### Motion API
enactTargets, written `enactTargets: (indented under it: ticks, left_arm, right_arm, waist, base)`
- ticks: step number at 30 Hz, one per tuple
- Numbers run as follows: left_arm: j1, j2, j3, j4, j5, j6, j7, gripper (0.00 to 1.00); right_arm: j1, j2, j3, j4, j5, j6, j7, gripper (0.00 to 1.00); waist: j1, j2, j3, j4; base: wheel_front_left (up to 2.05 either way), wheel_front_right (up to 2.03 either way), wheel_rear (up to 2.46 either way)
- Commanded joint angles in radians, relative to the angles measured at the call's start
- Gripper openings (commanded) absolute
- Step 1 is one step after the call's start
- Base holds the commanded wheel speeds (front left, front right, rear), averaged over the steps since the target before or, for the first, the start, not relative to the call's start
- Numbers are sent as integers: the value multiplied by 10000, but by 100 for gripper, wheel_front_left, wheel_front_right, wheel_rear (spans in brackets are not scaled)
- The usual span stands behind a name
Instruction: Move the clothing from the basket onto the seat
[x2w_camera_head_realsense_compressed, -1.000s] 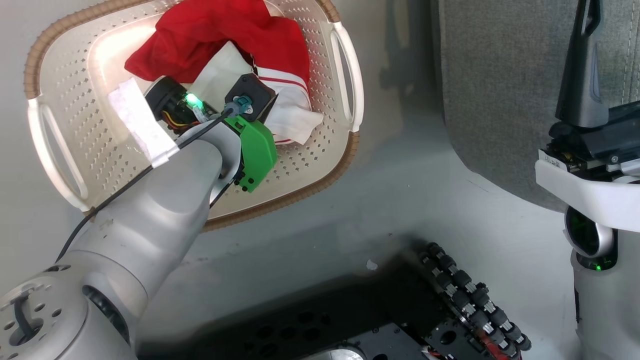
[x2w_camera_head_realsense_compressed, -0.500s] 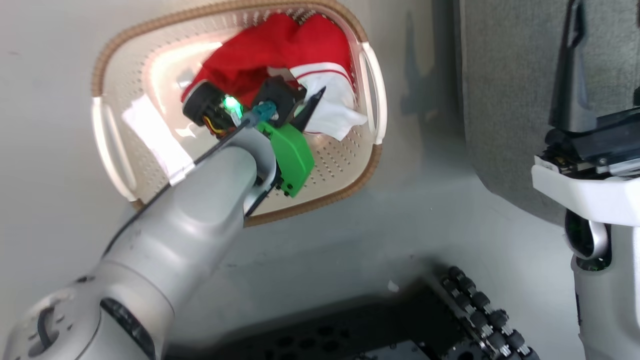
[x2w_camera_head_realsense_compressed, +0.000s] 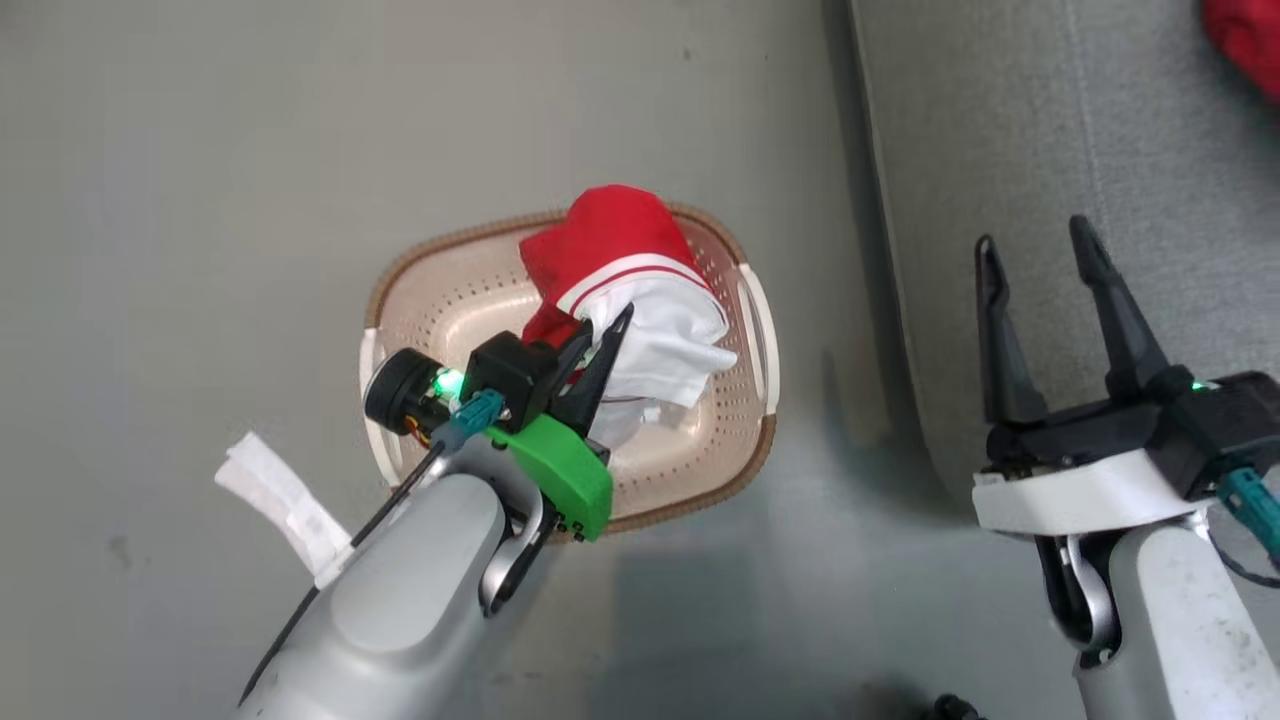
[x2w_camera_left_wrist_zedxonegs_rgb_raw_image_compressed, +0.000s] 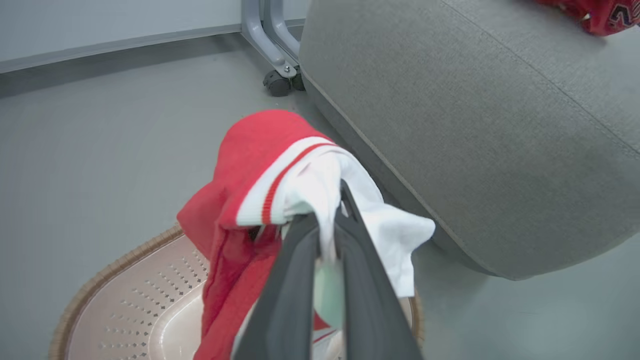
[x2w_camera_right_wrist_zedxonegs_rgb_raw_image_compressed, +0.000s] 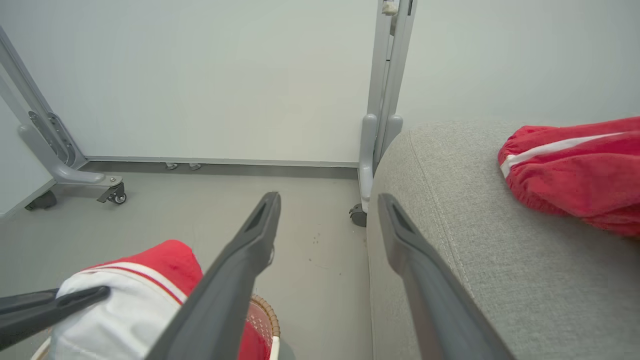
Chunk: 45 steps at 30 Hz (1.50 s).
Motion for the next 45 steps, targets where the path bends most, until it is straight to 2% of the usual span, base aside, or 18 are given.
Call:
enactTargets:
  ticks: [1, 12, 18, 25, 35, 45]
  left_arm:
    - [452, -30, 220, -238, 201, 34, -2, 0]
    - [2382, -270, 1883, -2020, 1007, 41, -4, 0]
    - [2930, -304, 2381, -2932, 1319, 99, -4, 0]
    - [3064, -250, 2611, -3846, 1599, 196, -3, 0]
    - [2934, -271, 2400, -4564, 1666, 330, 151, 0]
    - [2534, -501, 1738, -5198, 1640, 263, 541, 0]
  right_arm:
    - [402, 34, 33, 166, 65, -10, -32, 100]
    - [1839, 26, 875, 1104, 140, -10, -32, 100]
    - [2306, 27, 1210, 1266, 278, -10, -32, 100]
    - [2505, 82, 1448, 1256, 380, -10, -32, 100]
    - [2385, 179, 1702, 1138, 579, -10, -32, 100]
    - [1591, -148, 3487, 1480, 1383, -10, -32, 100]
  waist:
    - [1, -1, -2680, 402]
    - [1, -1, -5186, 142]
    - [1, -1, -5852, -25]
    - [1, -1, -6180, -132]
    - [1, -1, -6086, -248]
    - [1, -1, -5847, -263]
  base:
    - [0, 0, 0]
    - [0, 0, 0]
    - [0, 0, 0]
    - [0, 0, 0]
    - [0, 0, 0]
    - [0, 0, 0]
